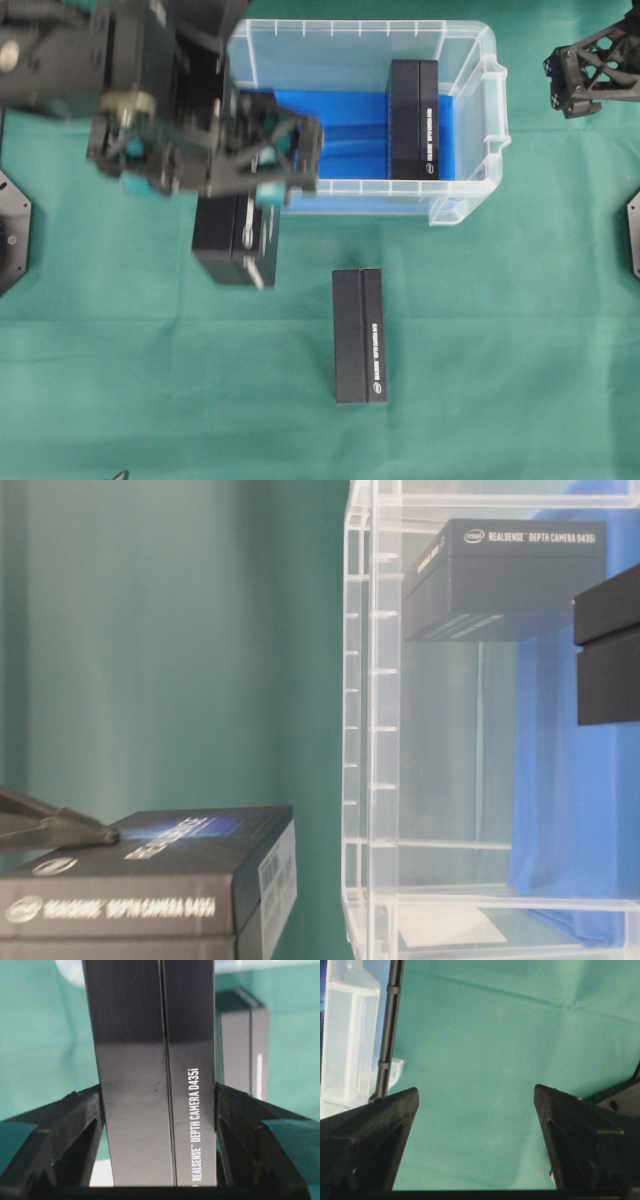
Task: Take out the box from the case.
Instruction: 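Carry the box forward and lower it onto the table left of the first box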
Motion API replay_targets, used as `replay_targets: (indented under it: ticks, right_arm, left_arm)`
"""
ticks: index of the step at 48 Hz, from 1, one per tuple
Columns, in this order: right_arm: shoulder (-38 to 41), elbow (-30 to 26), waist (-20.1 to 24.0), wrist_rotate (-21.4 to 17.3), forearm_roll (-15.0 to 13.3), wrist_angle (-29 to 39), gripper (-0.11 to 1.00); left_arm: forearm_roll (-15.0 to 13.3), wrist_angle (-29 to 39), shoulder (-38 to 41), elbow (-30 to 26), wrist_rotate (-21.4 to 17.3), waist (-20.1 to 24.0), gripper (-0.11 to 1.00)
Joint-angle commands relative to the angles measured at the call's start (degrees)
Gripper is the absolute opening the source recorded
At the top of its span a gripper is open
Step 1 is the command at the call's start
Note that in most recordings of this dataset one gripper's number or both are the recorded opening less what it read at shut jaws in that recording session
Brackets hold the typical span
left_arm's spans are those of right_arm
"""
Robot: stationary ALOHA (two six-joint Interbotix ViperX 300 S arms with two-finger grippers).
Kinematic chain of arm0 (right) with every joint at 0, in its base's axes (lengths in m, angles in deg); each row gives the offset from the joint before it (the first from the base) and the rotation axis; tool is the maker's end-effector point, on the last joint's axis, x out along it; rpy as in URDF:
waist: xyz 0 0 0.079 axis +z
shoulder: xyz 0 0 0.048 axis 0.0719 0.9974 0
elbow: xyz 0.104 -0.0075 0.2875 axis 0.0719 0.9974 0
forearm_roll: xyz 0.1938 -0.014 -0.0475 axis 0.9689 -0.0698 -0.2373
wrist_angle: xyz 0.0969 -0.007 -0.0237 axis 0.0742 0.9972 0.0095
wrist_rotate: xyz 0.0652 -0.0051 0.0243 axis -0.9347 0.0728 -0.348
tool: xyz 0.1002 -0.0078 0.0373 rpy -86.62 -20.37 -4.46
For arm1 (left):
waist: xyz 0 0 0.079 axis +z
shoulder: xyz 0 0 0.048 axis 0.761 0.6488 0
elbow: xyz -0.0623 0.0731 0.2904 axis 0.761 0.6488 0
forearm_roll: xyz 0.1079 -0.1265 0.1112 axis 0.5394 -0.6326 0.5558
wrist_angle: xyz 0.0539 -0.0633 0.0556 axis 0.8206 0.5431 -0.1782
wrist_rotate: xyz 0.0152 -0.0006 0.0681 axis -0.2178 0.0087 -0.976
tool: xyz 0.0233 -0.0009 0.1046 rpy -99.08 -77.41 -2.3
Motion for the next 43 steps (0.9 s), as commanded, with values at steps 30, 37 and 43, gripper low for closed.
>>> replay_targets:
  ticks: [30,37,43]
  right_arm:
    - [-0.6,-1.0,0.4,0.0,0.1,0.2,0.90]
    - [-0.6,-1.0,0.4,-0.1,0.1,0.2,0.90]
    - [-0.6,-1.0,0.4,-0.1,0.1,0.2,0.90]
  left_arm:
    - [0.5,0.0,-1.8,-0.5,12.5,-11.2,0.61]
    - [0.5,0.0,-1.8,-0.3,12.5,-11.2,0.61]
    - [0.5,0.0,-1.8,0.4,12.6,-11.2,0.61]
